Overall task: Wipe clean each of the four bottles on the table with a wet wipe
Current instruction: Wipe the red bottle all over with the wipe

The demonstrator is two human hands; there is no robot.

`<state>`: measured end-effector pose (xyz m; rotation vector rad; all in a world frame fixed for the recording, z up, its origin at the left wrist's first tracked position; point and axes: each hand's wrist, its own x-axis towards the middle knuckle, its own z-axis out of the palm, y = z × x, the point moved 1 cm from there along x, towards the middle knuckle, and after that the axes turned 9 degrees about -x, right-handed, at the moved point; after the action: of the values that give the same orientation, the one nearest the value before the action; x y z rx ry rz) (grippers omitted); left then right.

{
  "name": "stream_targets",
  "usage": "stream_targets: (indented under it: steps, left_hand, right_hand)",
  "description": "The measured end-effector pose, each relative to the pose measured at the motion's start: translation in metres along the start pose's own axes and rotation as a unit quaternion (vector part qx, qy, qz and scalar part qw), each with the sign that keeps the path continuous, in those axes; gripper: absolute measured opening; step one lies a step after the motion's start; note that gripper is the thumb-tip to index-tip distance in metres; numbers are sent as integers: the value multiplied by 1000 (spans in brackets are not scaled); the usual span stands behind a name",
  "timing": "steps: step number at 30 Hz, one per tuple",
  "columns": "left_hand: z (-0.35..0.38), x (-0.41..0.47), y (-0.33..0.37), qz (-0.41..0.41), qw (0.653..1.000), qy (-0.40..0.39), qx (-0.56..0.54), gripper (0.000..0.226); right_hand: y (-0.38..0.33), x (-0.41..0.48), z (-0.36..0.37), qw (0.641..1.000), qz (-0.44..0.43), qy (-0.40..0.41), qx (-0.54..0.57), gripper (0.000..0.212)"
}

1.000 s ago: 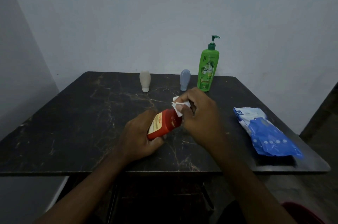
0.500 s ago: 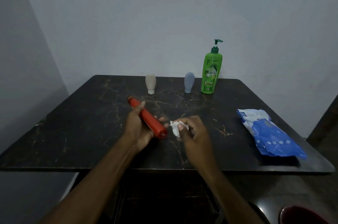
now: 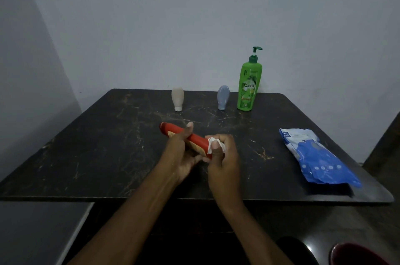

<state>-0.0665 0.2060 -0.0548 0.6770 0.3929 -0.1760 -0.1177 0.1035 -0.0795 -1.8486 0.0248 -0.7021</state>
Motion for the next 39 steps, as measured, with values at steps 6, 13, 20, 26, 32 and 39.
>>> stream_targets:
  steps: [6, 13, 20, 26, 32, 39]
  left_hand:
    - [-10, 0, -3, 151, 976, 13, 154, 134]
    - [-23, 1, 2, 119, 950, -178, 227, 97]
    - [-29, 7, 8, 127, 942, -209, 232, 95]
    - [-38, 18, 1, 260, 869, -130, 400, 95]
    - [-39, 28, -1, 371, 731, 31, 571, 83]
    - [-40, 19, 3, 419, 607, 76, 672, 81]
  right_hand:
    - [6, 17, -3, 988, 121, -42, 92, 11]
    - [-6, 30, -15, 974, 154, -77, 144, 15]
    - [-13, 32, -14, 985, 109, -102, 86, 11]
    - [-19, 33, -6, 983, 104, -132, 70, 10]
    - [-27, 29, -2, 977, 105, -152, 110, 7]
    - [-31, 32, -6, 982, 59, -156, 94, 8]
